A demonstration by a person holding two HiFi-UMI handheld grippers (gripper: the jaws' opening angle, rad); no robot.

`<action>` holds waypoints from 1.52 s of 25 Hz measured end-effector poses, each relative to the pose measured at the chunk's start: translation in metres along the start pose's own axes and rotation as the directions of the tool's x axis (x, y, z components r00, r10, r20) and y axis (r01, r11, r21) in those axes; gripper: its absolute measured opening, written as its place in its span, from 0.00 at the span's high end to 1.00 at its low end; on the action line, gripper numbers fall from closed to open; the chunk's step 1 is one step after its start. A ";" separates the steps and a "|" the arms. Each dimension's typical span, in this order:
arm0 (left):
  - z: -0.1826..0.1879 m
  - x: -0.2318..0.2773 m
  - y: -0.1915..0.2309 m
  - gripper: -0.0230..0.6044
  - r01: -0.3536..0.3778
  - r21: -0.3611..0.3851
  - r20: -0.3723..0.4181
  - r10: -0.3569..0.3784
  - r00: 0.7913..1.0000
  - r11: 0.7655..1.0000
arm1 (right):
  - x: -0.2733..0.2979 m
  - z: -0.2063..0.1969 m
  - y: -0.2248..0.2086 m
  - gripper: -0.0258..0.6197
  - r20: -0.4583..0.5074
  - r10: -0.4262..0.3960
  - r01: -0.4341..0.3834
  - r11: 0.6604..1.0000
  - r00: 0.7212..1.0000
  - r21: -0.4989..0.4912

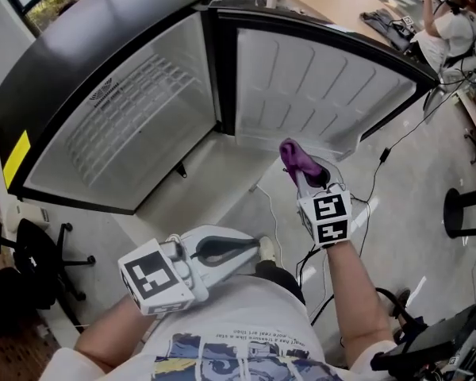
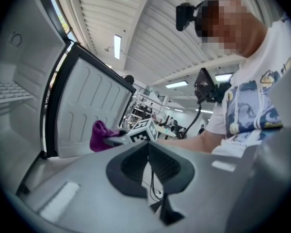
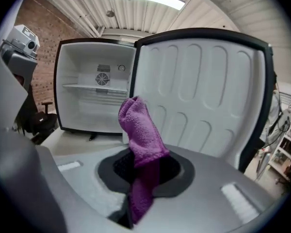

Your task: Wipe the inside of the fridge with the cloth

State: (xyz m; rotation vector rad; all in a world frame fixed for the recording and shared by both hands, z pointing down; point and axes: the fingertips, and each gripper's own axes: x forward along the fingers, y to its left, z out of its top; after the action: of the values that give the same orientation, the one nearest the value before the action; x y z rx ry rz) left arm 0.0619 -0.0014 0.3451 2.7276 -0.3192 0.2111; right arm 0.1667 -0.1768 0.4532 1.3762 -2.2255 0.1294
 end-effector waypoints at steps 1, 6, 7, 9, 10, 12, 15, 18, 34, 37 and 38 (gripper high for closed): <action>-0.001 -0.005 0.001 0.95 -0.014 -0.004 -0.003 0.014 1.000 1.000 | 0.011 -0.002 0.013 0.88 -0.002 0.037 -0.037 0.999 0.999 0.022; -0.006 -0.034 0.011 0.95 -0.089 -0.030 -0.009 0.089 0.996 0.996 | 0.058 -0.019 0.079 0.88 -0.041 0.248 -0.237 0.954 0.968 0.185; -0.009 -0.041 0.014 0.95 -0.108 -0.032 -0.011 0.108 0.994 0.994 | 0.067 -0.025 0.089 0.88 -0.049 0.280 -0.262 0.938 0.959 0.228; -0.013 -0.051 0.018 0.95 -0.139 -0.038 -0.014 0.139 0.990 0.989 | 0.083 -0.036 0.100 0.88 -0.071 0.316 -0.282 0.913 0.946 0.294; -0.013 -0.055 0.019 0.95 -0.148 -0.043 -0.015 0.148 0.989 0.988 | 0.091 -0.041 0.103 0.88 -0.083 0.327 -0.285 0.903 0.942 0.323; -0.014 -0.060 0.019 0.95 -0.160 -0.058 -0.016 0.159 0.987 0.985 | 0.103 -0.050 0.105 0.88 -0.106 0.349 -0.286 0.879 0.931 0.383; -0.017 -0.066 0.023 0.95 -0.175 -0.071 -0.013 0.175 0.985 0.982 | 0.117 -0.065 0.105 0.88 -0.138 0.388 -0.280 0.829 0.911 0.485; -0.017 -0.068 0.026 0.95 -0.184 -0.074 -0.011 0.184 0.983 0.980 | 0.130 -0.077 0.101 0.88 -0.166 0.402 -0.258 0.801 0.901 0.541; -0.017 -0.050 0.028 0.95 -0.182 -0.090 -0.041 0.179 0.983 0.979 | 0.159 -0.040 0.097 0.88 -0.004 0.493 -0.346 0.615 0.870 0.708; -0.017 -0.043 0.030 0.95 -0.174 -0.079 -0.046 0.171 0.984 0.982 | 0.154 -0.043 0.088 0.88 0.001 0.479 -0.336 0.615 0.878 0.713; -0.016 -0.039 0.029 0.95 -0.168 -0.077 -0.048 0.165 0.985 0.983 | 0.153 -0.044 0.084 0.88 0.005 0.474 -0.334 0.613 0.881 0.716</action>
State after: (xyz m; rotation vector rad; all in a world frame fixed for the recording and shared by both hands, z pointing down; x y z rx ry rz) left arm 0.0157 -0.0139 0.3629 2.6142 -0.5338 0.2936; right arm 0.0571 -0.2448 0.5782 1.0639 -2.3763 1.3503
